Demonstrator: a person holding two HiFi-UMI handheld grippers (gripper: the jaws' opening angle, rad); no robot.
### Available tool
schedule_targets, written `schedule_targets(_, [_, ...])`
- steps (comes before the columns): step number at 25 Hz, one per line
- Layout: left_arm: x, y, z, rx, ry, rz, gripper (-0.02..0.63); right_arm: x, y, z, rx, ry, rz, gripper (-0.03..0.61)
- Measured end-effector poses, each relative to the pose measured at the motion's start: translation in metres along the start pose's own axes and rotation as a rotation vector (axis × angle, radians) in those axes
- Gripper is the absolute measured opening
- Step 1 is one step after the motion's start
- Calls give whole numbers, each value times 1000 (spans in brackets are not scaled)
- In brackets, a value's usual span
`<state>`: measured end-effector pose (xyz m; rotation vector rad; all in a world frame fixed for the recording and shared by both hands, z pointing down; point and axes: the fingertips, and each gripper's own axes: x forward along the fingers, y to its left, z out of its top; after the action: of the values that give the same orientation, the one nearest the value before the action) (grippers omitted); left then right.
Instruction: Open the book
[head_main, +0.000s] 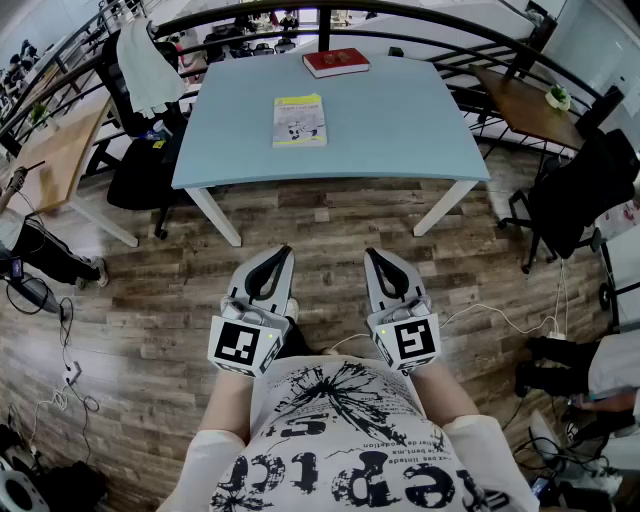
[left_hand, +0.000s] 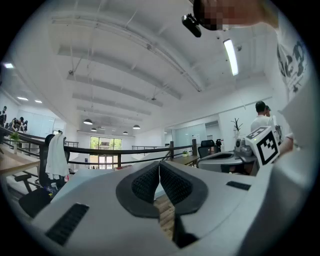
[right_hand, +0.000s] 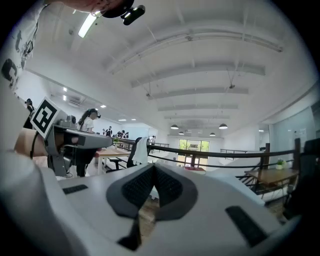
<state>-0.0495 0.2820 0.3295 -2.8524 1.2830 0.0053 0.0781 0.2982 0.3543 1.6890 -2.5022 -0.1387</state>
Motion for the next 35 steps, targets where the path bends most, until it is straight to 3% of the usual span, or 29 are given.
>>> schedule_targets(9, [-6,-12,-11,4,35,-24,18,-8,-2,-7,17,1,3,9])
schedule_targets(21, [19,-2,-26,-17,44,11,18,5,-17,-31,53,38,9,11])
schedule_targets(29, [92,58,-41,-42,66,17,18,83,-56,-43,50,65,-21,11])
schedule_targets(35, [171,123,-44,-45,100,-18,18,173,-93,-42,58,95,-46,11])
